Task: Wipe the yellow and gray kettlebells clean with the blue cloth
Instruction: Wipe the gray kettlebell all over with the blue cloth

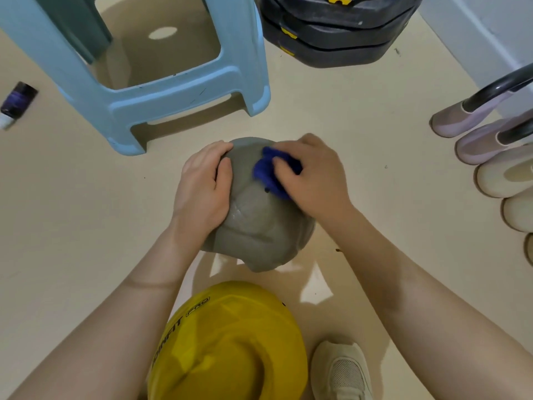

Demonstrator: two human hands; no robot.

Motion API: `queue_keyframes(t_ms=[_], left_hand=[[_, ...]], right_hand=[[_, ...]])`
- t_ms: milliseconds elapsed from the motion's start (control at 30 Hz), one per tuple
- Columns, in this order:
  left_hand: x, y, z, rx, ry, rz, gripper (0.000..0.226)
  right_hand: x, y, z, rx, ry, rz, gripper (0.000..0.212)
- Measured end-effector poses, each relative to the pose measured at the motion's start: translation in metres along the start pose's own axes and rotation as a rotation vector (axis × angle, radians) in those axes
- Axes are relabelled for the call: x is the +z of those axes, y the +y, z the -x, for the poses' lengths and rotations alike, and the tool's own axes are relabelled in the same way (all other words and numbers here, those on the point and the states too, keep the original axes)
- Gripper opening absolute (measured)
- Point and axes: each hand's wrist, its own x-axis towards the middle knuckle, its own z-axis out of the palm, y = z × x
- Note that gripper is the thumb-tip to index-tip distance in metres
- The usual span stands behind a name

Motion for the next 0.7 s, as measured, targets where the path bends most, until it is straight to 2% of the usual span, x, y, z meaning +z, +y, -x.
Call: queue_keyframes(t_ms=[67,100,133,200,300,367,400,433,467,500,567,600,633,700], left_hand=[[-0.001,0.0,0.0,-0.012,0.032,0.034,0.034],[-0.002,0.0,0.0,-0.035,0.04,0.051,0.033],[-0.002,0.001,-0.001,-0.101,0.055,0.065,0.033],[-0.001,0.005,-0.003,-0.337,0.118,0.128,0.035],[0.004,-0.001,0.009,-0.613,0.178,0.352,0.039],[0.008,-0.013,0.035,-0.573,0.123,0.561,0.029],[0.008,-0.016,0.051,-0.466,0.024,0.567,0.036],[0.007,-0.021,0.065,-0.349,-0.066,0.542,0.057],[0.006,-0.028,0.075,-0.243,-0.129,0.504,0.075],[0.005,-0.035,0.08,-0.184,-0.173,0.472,0.083],[-0.001,-0.043,0.085,-0.203,-0.218,0.46,0.09],[-0.005,-0.042,0.085,-0.249,-0.23,0.455,0.09],[-0.008,-0.039,0.084,-0.305,-0.236,0.441,0.088],[-0.011,-0.04,0.081,-0.341,-0.209,0.426,0.079]], right_hand=[[0.006,-0.014,0.013,-0.282,-0.058,0.065,0.028],[0.007,-0.015,0.014,-0.326,-0.057,0.075,0.03],[0.006,-0.011,0.009,-0.257,-0.043,0.058,0.03],[0.002,0.01,-0.008,0.009,0.034,0.003,0.026],[-0.007,0.041,-0.021,0.325,0.041,-0.147,0.023],[-0.005,0.044,-0.015,0.381,0.087,-0.148,0.023],[-0.002,0.041,-0.008,0.356,0.111,-0.101,0.024],[-0.001,0.035,0.002,0.283,0.131,-0.059,0.025],[-0.001,0.028,0.012,0.159,0.129,-0.035,0.026],[-0.003,0.02,0.024,0.001,0.09,-0.031,0.028],[-0.004,0.02,0.042,-0.303,-0.013,0.024,0.031],[-0.002,0.027,0.044,-0.347,-0.017,0.054,0.031],[-0.001,0.034,0.043,-0.273,0.015,0.054,0.03],[0.004,0.04,0.035,0.072,0.134,-0.016,0.027]])
